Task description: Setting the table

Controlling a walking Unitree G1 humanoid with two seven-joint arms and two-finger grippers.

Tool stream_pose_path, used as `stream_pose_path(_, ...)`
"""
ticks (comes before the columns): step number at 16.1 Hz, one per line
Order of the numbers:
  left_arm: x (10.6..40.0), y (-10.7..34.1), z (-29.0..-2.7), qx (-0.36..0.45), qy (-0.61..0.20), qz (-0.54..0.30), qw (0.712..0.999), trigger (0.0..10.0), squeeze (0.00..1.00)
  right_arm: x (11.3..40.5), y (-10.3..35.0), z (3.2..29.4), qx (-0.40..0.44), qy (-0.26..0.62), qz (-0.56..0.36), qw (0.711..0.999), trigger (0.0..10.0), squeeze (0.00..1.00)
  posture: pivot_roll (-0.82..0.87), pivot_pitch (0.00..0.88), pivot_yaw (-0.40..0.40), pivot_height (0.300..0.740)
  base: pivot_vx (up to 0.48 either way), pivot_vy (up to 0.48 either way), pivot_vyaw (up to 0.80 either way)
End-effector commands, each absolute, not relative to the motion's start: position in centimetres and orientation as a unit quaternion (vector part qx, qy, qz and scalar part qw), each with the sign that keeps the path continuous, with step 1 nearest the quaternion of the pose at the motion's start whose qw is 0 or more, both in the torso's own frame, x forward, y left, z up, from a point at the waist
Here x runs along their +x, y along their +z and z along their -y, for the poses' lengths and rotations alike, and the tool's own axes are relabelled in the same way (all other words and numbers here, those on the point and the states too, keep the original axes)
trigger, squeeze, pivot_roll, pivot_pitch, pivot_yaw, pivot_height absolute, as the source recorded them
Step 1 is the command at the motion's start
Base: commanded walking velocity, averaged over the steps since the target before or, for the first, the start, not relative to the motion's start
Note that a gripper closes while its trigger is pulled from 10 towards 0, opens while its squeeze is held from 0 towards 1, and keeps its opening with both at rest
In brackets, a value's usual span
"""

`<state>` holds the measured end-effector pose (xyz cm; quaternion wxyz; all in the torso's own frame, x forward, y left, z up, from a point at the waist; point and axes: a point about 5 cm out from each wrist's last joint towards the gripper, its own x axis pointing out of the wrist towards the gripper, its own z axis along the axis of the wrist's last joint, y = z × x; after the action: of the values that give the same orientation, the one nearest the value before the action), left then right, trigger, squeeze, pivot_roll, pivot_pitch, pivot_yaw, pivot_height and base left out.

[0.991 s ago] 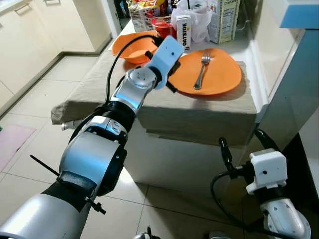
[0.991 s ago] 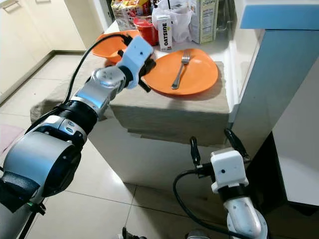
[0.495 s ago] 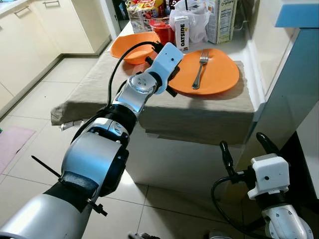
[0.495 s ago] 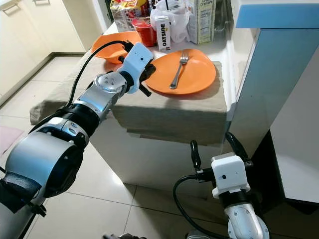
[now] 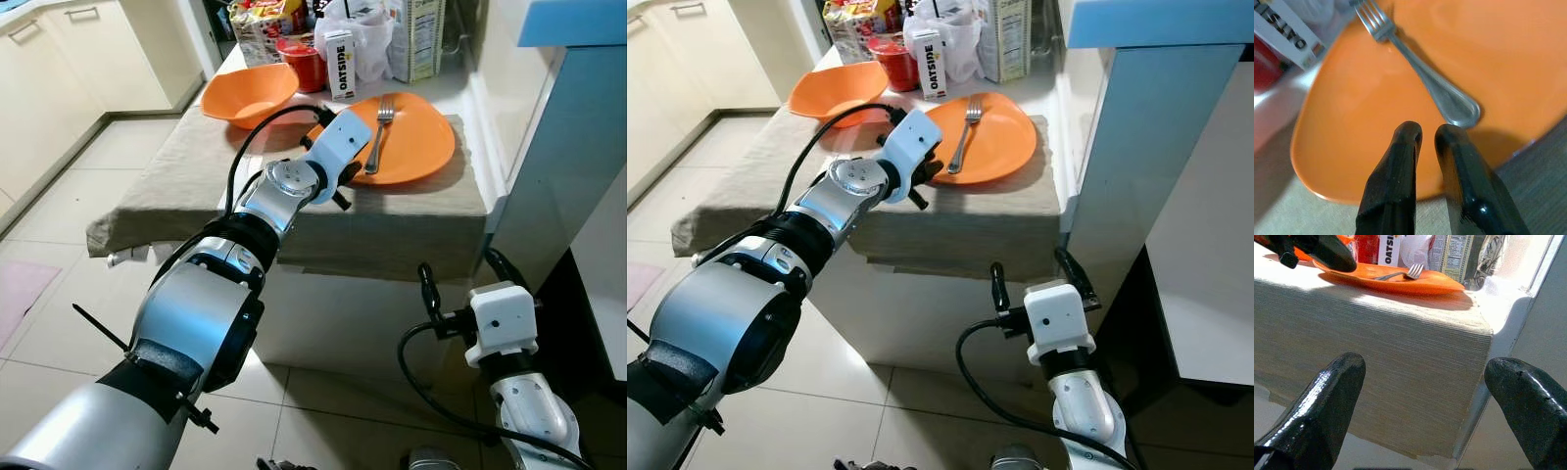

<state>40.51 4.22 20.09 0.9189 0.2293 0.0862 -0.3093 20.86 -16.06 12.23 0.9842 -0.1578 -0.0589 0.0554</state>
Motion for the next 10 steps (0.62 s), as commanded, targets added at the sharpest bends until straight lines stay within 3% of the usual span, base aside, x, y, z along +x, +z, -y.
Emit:
stream_pose_path(1,40.55,19.73,-4.8,0.222,-0.308,-0.107,0.919,10.0,0.0,20.78,11.98,15.8,-0.157,0.057,0.057,0.984,10.0,0.0,-0.3,0.057,0.205,0.735,0.0,0.0,0.0)
stream_pose_path(7,40.43,19.21,-5.03,0.165,-0.308,-0.152,0.924,10.0,0.0,20.85,11.71,15.78,-0.16,0.057,0.059,0.984,10.0,0.0,-0.31,0.05,0.202,0.735,0.0,0.0,0.0)
stream_pose_path(10,40.39,19.49,-5.2,0.175,-0.33,-0.164,0.913,10.0,0.0,20.91,11.62,15.85,-0.162,0.061,0.058,0.983,10.0,0.0,-0.3,0.045,0.194,0.735,0.0,0.0,0.0)
